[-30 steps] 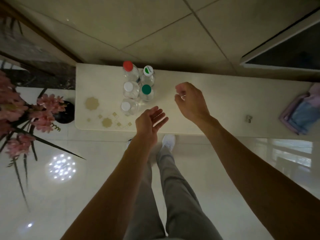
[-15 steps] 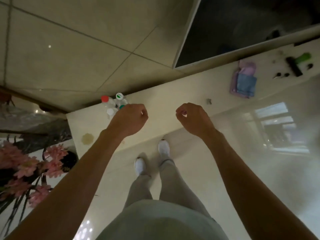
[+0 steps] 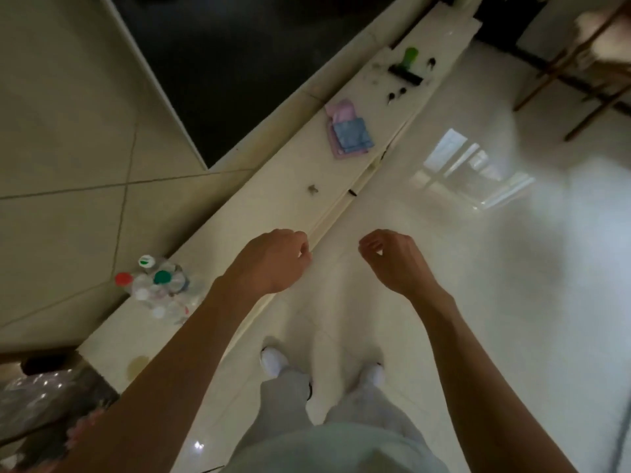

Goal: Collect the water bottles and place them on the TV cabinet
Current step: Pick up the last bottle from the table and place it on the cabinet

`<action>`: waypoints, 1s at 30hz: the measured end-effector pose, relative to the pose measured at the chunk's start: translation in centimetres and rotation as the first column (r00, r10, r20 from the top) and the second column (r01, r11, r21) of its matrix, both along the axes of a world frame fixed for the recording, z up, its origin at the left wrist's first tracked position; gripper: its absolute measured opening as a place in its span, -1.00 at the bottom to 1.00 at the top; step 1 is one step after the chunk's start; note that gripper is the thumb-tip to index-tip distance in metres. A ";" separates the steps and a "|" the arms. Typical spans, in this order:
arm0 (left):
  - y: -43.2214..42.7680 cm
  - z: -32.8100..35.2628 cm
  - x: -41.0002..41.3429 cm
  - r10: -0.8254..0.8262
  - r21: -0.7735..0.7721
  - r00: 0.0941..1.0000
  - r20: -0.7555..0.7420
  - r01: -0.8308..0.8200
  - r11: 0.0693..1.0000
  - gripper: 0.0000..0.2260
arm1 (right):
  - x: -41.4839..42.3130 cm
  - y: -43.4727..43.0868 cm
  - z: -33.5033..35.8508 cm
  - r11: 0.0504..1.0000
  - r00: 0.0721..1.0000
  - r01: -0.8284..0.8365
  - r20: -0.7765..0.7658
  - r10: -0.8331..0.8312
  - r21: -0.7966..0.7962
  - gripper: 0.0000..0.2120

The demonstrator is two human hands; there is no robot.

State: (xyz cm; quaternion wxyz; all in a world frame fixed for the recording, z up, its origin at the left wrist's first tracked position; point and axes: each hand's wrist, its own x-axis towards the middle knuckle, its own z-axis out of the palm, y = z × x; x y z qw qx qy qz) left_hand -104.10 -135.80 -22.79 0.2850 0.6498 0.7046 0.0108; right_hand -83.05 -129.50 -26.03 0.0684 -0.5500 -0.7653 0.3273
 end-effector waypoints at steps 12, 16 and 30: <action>5.7 3.3 30.4 -0.433 0.092 0.899 -0.066 0.438 0.894 -0.76 | 30.0 -3.8 3.9 0.908 0.912 0.408 0.010 -0.411 0.099 -0.81; 6.8 4.4 41.0 -0.577 0.151 0.811 -0.093 0.584 0.797 -0.75 | 39.9 -6.0 5.5 0.834 0.838 0.538 0.030 -0.545 0.121 -0.81; 8.7 5.9 65.1 -0.910 0.212 0.371 -0.183 0.919 0.332 -0.76 | 59.7 -14.5 6.6 0.514 0.503 0.849 0.105 -0.858 0.127 -0.80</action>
